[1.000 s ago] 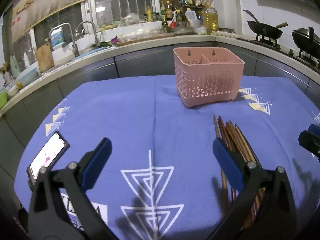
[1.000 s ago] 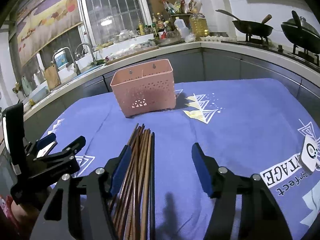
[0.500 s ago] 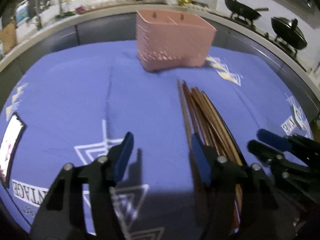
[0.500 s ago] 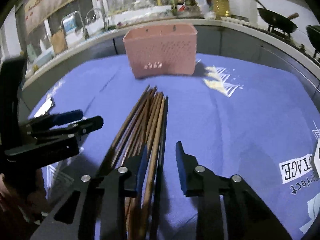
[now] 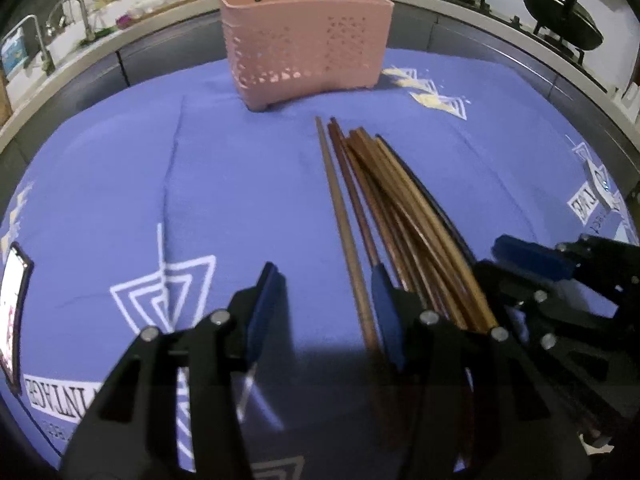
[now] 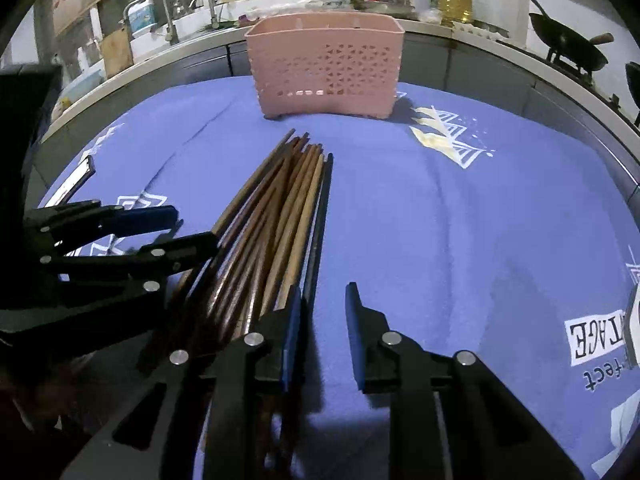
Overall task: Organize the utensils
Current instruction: 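Close the left tool on one chopstick while the right tool grasps another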
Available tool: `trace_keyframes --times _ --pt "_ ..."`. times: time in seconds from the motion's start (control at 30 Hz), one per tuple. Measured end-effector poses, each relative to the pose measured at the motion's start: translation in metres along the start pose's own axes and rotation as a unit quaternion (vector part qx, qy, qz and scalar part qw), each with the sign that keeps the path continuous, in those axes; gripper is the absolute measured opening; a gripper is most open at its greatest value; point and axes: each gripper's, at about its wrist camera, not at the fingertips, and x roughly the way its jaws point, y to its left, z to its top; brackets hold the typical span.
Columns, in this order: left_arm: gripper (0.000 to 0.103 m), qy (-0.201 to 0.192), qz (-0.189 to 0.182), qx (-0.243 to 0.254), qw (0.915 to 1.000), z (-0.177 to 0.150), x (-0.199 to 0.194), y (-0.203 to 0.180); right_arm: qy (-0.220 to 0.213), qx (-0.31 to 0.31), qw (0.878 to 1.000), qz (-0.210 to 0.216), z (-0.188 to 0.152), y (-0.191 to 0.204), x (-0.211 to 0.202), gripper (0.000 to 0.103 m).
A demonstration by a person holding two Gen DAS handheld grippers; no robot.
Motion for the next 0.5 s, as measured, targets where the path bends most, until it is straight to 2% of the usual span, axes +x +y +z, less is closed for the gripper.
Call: trace_keyframes --times 0.1,0.2,0.33,0.37,0.4,0.5 --pt "0.047 0.004 0.003 0.0 1.0 0.0 0.003 0.002 -0.007 -0.008 1.0 -0.028 0.001 -0.001 -0.001 0.023" --pt "0.047 0.001 0.012 0.007 0.9999 0.001 0.005 -0.002 0.006 0.014 1.0 -0.005 0.002 -0.007 0.003 0.023" --pt "0.047 -0.006 0.016 0.015 0.9997 0.002 0.007 -0.006 0.001 0.007 1.0 -0.001 0.003 0.001 0.002 0.023" --pt "0.043 -0.008 0.016 0.016 0.9997 0.002 0.007 -0.006 -0.001 0.001 1.0 -0.005 0.003 0.003 0.001 0.023" --pt "0.031 -0.011 0.015 0.017 0.9997 0.002 0.007 -0.005 0.001 -0.002 1.0 -0.008 0.003 0.004 0.002 0.023" --pt "0.008 -0.01 0.002 0.013 0.9999 0.002 0.004 0.001 0.008 0.002 1.0 -0.007 0.002 0.001 0.006 0.023"
